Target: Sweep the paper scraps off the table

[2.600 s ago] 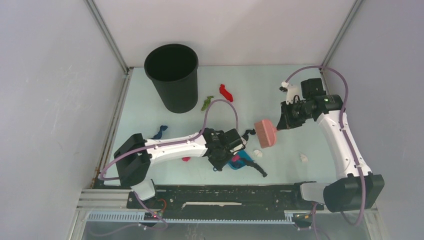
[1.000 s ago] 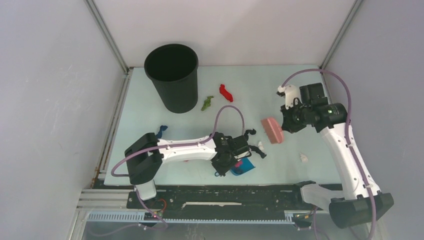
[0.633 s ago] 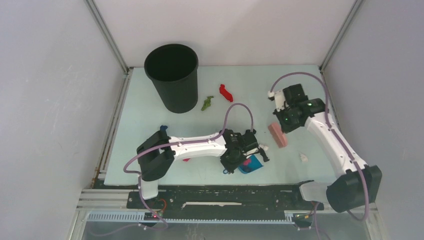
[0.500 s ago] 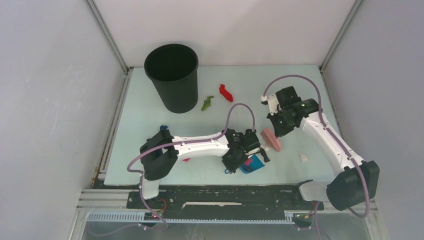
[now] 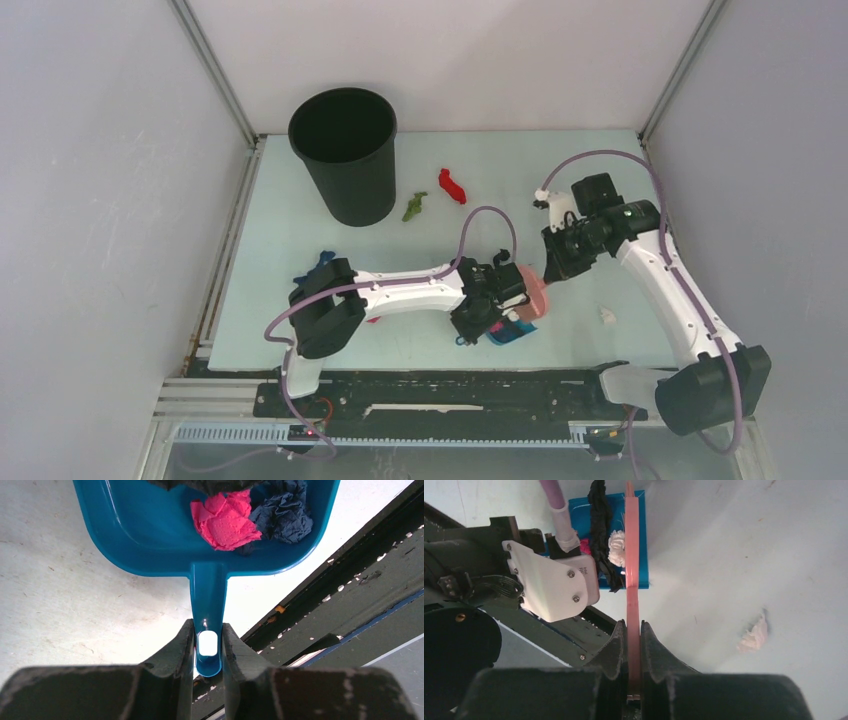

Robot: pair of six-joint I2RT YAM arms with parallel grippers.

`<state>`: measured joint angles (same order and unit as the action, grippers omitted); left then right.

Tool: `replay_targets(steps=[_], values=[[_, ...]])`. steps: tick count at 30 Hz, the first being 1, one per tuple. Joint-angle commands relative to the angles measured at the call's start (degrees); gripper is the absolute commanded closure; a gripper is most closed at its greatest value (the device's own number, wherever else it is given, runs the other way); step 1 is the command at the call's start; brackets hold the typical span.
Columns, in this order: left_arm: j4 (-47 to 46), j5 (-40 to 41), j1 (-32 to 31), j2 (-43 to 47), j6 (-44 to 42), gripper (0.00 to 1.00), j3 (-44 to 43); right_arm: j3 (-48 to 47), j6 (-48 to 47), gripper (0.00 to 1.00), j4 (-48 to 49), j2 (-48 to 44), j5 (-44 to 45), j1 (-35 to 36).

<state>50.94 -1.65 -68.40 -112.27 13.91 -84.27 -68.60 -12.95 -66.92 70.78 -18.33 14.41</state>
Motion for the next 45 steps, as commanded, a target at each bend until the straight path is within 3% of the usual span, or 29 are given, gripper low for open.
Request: replay_targets(steps=[1,10,16,21,35,45], values=[[-2.4,1.4,-0.3,2.8,-1.7,1.00,0.2,-4.2,-0.7,1.00,-1.0,-2.3,1.6,-3.2],[-9.5,4.2,-0.3,9.7,-1.8,1.00,5.4,-8.8,-3.1,1.00,-0.1,-3.0,0.3,-14.9],[-9.4,6.0,-0.3,11.6,-2.0,1.00,3.4,-7.9,-3.3,1.00,2.4,0.3,-11.9,-29.0],[-10.6,6.0,1.0,13.8,-0.7,1.00,3.0,-5.6,-2.1,1.00,3.6,3.3,-20.0,-35.0],[-1.1,7.1,14.0,19.3,-1.0,1.00,-6.2,5.1,2.9,1.00,15.6,1.7,-25.7,-35.4],[5.3,6.6,26.6,23.6,0.2,1.00,-16.1,10.2,3.6,1.00,17.3,1.5,-31.4,-33.7]])
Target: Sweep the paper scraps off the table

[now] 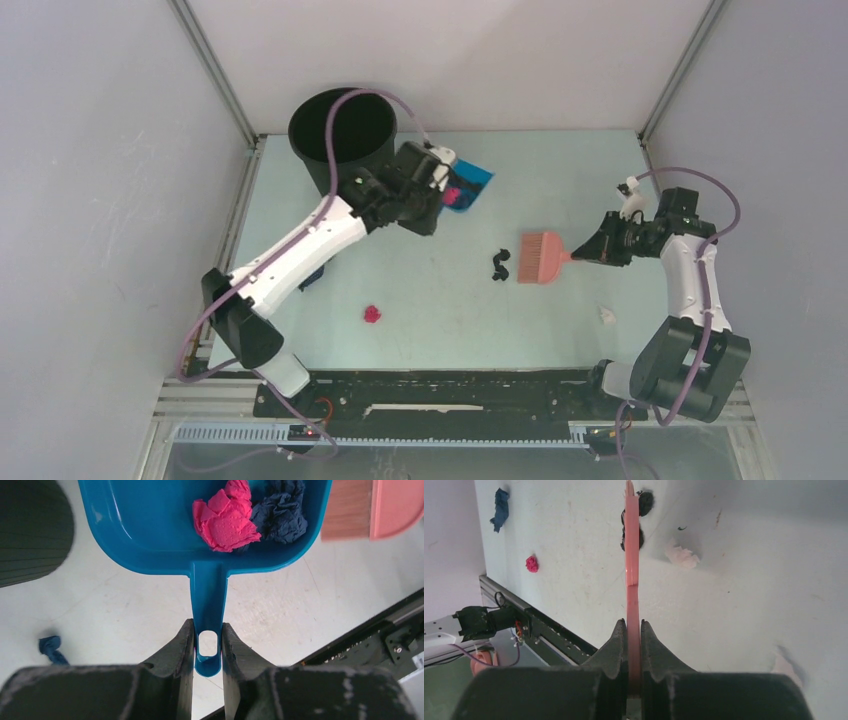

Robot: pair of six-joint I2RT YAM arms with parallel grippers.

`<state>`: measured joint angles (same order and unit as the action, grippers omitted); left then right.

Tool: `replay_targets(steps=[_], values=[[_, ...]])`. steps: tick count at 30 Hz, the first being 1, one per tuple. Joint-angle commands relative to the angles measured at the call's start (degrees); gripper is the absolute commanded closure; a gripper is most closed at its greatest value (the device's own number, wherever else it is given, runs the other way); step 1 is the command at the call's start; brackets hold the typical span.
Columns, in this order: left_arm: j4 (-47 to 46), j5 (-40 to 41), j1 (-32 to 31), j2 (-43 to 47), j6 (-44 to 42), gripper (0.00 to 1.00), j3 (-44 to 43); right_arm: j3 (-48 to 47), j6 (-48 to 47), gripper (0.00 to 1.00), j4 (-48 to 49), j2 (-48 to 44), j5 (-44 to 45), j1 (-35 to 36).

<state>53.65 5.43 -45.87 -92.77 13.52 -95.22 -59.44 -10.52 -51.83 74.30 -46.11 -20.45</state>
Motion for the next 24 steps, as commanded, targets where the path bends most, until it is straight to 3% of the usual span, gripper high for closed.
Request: replay_targets(steps=[1,7,12,18,24], values=[[2.7,-1.4,5.4,4.4,0.9,1.00,-6.4,1.3,1.1,1.00,2.3,-2.3,-3.7,1.5],[0.0,-9.0,13.9,4.8,4.5,1.00,-13.2,2.0,0.8,1.00,2.6,-3.2,-3.5,2.3],[-13.1,-18.9,22.1,7.9,16.1,1.00,-9.2,2.4,0.3,1.00,2.7,-3.5,-3.5,2.3],[-53.2,-31.1,31.2,17.1,44.3,1.00,13.1,2.5,0.1,1.00,2.5,-3.4,-3.6,1.8],[-82.9,-32.1,32.0,19.5,65.8,1.00,28.9,2.4,0.1,1.00,2.8,-2.9,-3.3,1.6]])
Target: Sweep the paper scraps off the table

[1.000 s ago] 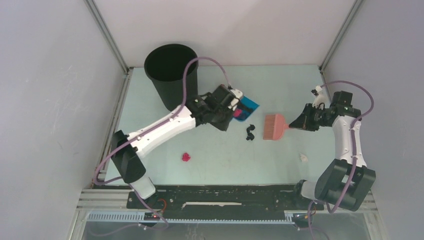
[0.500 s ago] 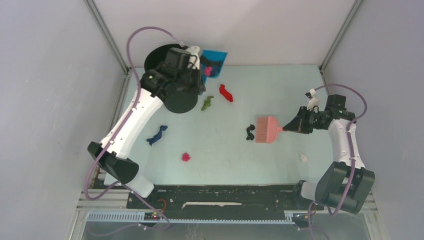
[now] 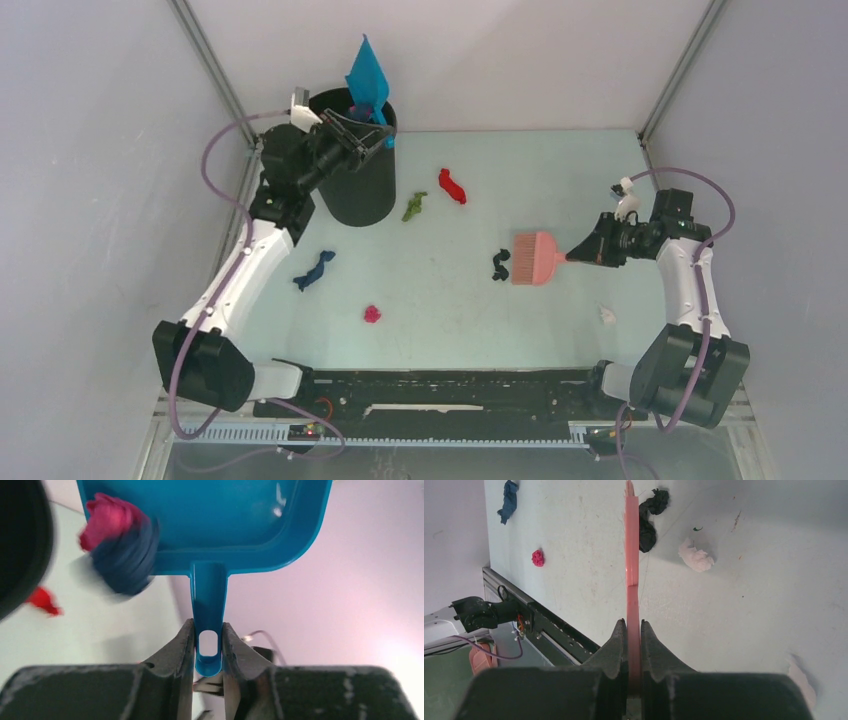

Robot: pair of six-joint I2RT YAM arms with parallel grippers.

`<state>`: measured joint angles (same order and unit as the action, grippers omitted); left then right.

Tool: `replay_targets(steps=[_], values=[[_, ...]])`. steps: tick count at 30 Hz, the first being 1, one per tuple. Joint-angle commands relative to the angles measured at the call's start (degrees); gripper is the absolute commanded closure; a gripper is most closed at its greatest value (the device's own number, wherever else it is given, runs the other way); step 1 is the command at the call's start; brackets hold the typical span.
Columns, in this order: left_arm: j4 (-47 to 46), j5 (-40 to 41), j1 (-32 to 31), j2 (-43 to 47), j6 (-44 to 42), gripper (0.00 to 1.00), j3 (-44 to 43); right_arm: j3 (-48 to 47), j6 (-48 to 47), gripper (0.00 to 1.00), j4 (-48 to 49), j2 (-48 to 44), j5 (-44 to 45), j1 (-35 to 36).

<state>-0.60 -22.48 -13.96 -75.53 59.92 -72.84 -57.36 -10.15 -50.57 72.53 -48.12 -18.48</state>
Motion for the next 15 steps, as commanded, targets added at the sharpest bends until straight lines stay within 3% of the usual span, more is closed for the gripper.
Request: replay_targets(steps=[1,12,15], values=[[-33.0,-3.8,0.5,2.2,22.5,1.00,8.6,0.3,-0.1,1.00,1.5,-1.1,-1.2,-0.4],[-76.3,2.0,2.4,-8.7,50.3,1.00,19.4,0.3,-0.1,1.00,1.6,-0.1,-0.8,-1.2],[-82.2,2.8,2.4,-12.1,57.3,1.00,19.5,0.4,0.0,1.00,1.8,0.1,-0.6,-1.2]])
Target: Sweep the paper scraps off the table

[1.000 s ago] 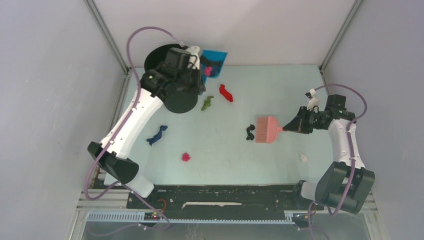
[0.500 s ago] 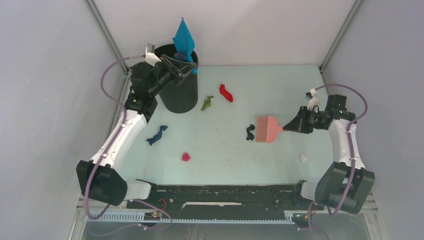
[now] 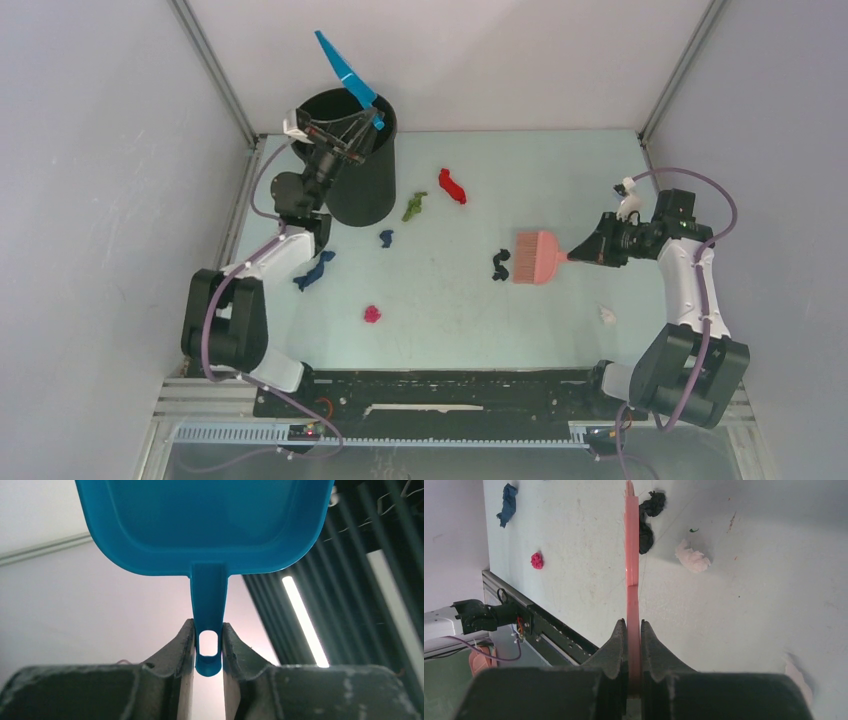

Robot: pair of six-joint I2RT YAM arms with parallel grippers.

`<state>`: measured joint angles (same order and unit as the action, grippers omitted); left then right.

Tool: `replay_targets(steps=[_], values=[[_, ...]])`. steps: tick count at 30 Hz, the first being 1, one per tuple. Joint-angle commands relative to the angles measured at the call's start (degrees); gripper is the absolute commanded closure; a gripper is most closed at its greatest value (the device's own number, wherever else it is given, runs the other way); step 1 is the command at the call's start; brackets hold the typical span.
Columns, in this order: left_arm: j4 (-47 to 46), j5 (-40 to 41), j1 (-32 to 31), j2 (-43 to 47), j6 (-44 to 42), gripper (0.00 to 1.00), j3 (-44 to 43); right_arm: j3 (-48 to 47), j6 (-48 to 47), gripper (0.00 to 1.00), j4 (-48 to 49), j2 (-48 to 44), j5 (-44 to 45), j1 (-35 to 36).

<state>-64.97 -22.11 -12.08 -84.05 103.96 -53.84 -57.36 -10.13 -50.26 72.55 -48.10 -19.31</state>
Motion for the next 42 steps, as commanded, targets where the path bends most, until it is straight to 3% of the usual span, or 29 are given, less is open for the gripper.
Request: replay_targets(steps=[1,5,8,13,15,18,20,22,26,30,34,39,42], values=[[-17.7,2.1,0.5,-3.3,12.2,1.00,0.4,0.3,-0.1,1.00,1.5,0.0,-0.6,-0.4],[-10.2,-2.7,0.6,-0.5,5.5,1.00,-1.5,0.3,-0.1,1.00,1.5,0.3,-0.6,-0.4],[1.5,-7.7,0.6,3.0,-3.1,1.00,-3.8,0.3,-0.1,1.00,1.6,0.3,-1.0,-0.2],[37.6,-12.9,-0.1,15.0,-30.3,1.00,-6.1,0.3,-0.8,1.00,2.5,-2.0,-2.2,2.0],[54.8,-11.7,-1.1,20.1,-45.5,1.00,-7.3,0.3,-0.5,1.00,3.8,-4.3,-1.7,4.4],[76.3,-4.8,-4.0,27.3,-60.5,1.00,-7.6,-1.2,-0.7,1.00,4.8,-6.6,3.3,13.0],[86.0,-0.7,-5.4,31.3,-65.9,1.00,-5.4,-3.0,-0.5,1.00,5.5,-6.4,7.6,21.0],[89.8,2.2,-5.5,35.8,-67.9,1.00,-1.0,-5.3,0.1,1.00,6.3,-5.0,11.0,29.7],[94.3,7.0,-5.6,43.6,-70.1,1.00,5.5,-11.8,2.5,1.00,8.0,2.8,11.8,38.6],[98.3,11.8,-5.5,48.5,-70.7,1.00,7.5,-19.1,9.3,1.00,12.8,10.8,8.8,43.6],[102.2,17.2,-5.6,52.7,-71.1,1.00,7.7,-23.7,19.6,1.00,24.0,17.0,7.3,47.8],[103.6,17.2,-5.5,55.1,-70.2,1.00,7.7,-26.8,39.1,1.00,38.0,26.4,3.2,50.2],[104.5,17.1,-5.5,56.1,-69.9,1.00,7.4,-29.4,47.6,1.00,41.0,32.4,4.8,51.0]])
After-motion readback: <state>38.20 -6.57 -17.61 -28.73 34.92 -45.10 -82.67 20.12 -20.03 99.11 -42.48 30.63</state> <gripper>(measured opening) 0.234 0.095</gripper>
